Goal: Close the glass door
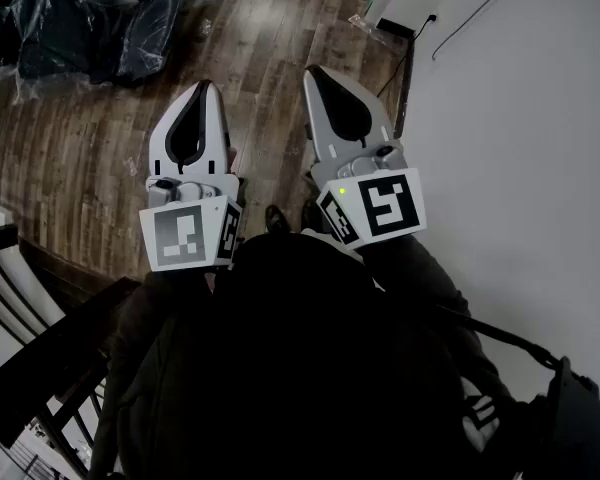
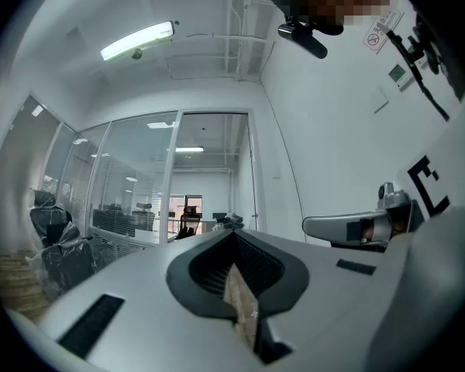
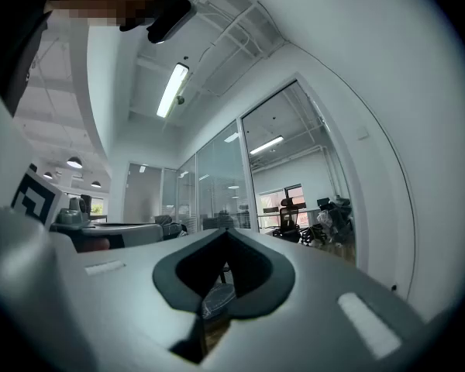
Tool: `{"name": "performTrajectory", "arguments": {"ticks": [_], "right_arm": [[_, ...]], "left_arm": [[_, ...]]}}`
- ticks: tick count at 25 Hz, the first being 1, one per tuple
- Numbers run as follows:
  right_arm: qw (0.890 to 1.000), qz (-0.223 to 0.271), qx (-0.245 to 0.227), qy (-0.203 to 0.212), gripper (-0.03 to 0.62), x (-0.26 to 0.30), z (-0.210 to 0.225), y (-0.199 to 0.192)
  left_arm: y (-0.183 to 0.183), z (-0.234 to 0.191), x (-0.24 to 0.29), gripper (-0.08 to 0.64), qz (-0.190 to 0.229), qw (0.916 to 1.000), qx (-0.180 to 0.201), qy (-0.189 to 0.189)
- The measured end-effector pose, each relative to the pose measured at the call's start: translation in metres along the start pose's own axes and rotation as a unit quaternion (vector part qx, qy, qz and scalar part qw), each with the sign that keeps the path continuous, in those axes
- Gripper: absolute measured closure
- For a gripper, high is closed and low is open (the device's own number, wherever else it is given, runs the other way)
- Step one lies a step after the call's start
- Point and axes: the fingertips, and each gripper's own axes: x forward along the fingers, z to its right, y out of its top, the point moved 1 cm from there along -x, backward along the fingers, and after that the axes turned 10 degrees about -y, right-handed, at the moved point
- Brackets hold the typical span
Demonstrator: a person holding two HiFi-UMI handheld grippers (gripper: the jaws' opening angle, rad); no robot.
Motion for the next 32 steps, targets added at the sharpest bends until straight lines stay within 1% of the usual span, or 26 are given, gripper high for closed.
{"name": "performTrajectory", "arguments": {"ticks": [8, 10, 14, 17, 20, 23, 25, 29, 32], "right_arm": [[1.0, -0.002, 0.012, -0.013, 0.591, 0.022, -0.009, -0.003], [1.0, -0.005, 0.007, -0.015, 0.591, 0.028, -0.009, -0.006], [1.0, -0.012, 0.006, -0.017, 0.591, 0.047, -0.013, -0.013], [1.0, -0.021, 0.001, -0.019, 0.591, 0.069, -0.009, -0.016], [0.999, -0.022, 0.0, -0.023, 0.591, 0.104, 0.008, -0.025], [1.0, -0.015, -0.005, -0.022, 0.591, 0.15, 0.024, -0.03], [1.0, -0.015, -0.003, -0.021, 0.591, 0.184, 0.036, -0.03], [1.0, -0.023, 0.003, -0.011, 0.591, 0.249, 0.076, -0.027], [1.0, -0.024, 0.01, -0.008, 0.591, 0.308, 0.123, -0.029]], "left_arm": [[-0.008, -0.027, 0.003, 0.563, -0.009, 0.9999, -0.01, -0.005], [-0.014, -0.034, 0.009, 0.563, -0.01, 0.9998, -0.015, -0.007], [-0.017, -0.057, 0.018, 0.563, -0.01, 0.9999, -0.012, -0.007], [-0.015, -0.078, 0.039, 0.563, -0.005, 0.9998, -0.018, -0.003], [-0.025, -0.091, 0.076, 0.563, -0.003, 0.9997, -0.023, -0.007], [-0.039, -0.1, 0.121, 0.563, -0.009, 0.9993, -0.022, -0.028], [-0.044, -0.114, 0.156, 0.563, -0.017, 0.999, -0.022, -0.034], [-0.043, -0.141, 0.234, 0.563, -0.026, 0.9989, -0.027, -0.029], [-0.046, -0.158, 0.306, 0.563, -0.025, 0.9992, -0.025, -0.019]]}}
